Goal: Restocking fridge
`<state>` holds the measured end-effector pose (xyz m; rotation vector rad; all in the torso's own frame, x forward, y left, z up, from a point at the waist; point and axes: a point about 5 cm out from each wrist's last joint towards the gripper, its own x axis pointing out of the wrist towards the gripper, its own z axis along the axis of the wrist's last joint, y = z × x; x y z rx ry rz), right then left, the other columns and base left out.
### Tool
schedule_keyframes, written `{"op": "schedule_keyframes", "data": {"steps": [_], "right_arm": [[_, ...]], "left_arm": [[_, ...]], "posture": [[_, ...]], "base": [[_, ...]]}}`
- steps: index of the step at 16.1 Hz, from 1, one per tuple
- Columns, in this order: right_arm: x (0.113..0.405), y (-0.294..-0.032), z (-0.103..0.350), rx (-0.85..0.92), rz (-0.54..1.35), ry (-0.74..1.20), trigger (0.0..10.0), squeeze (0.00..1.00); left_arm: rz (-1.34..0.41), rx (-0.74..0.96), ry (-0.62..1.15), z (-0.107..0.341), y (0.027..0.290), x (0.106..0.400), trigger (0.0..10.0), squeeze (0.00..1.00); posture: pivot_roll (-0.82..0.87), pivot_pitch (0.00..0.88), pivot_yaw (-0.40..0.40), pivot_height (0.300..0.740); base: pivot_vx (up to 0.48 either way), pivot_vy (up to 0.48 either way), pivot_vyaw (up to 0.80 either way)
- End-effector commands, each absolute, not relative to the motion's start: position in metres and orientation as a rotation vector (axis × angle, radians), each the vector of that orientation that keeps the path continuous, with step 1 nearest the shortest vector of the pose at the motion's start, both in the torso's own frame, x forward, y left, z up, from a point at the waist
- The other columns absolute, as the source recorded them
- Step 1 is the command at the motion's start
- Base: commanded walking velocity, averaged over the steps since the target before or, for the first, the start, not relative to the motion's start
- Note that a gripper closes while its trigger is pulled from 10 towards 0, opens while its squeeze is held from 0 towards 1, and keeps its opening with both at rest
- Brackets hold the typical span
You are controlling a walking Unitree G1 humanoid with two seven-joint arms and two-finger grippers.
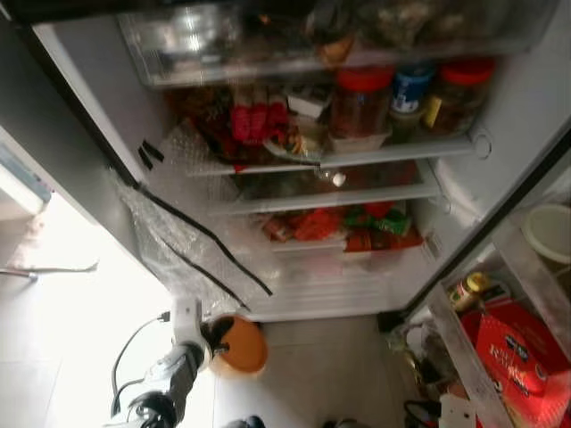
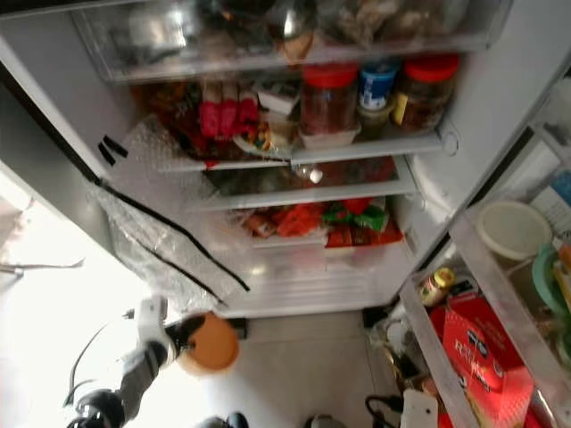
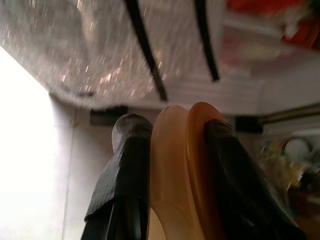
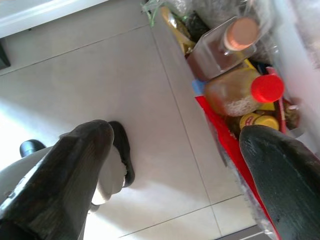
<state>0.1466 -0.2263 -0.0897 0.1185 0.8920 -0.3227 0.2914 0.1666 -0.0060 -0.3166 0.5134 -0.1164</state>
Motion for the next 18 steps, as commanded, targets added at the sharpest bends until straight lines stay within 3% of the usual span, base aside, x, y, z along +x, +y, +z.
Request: {"op": "schedule_keyframes", "data": {"steps": [1,7,18], "right_arm": [[0.139,-0.221,-0.094,0.123,-0.311,0.926,10.0,0.0],[0.14,-0.218,-0.094,0.1,-0.289,0.928,10.0,0.0],[0.134,-0.222,-0.095,0.084,-0.3,0.942,10.0,0.0]], "left_arm": [[-0.154,-0.368,0.433,0.006,0.161,0.301,10.0,0.0],[-0.388,-0.594,0.247,0.044,0.128,0.323,10.0,0.0],[-0.411,-0.613,0.234,0.046,0.124,0.322,10.0,0.0]], "posture": [[-0.09,0.195,0.074,0.74],[-0.08,0.202,0.067,0.74],[-0.08,0.21,0.066,0.74]], "base": [[0.0,0.0,0.0],[0.0,0.0,0.0],[0.0,0.0,0.0]]}}
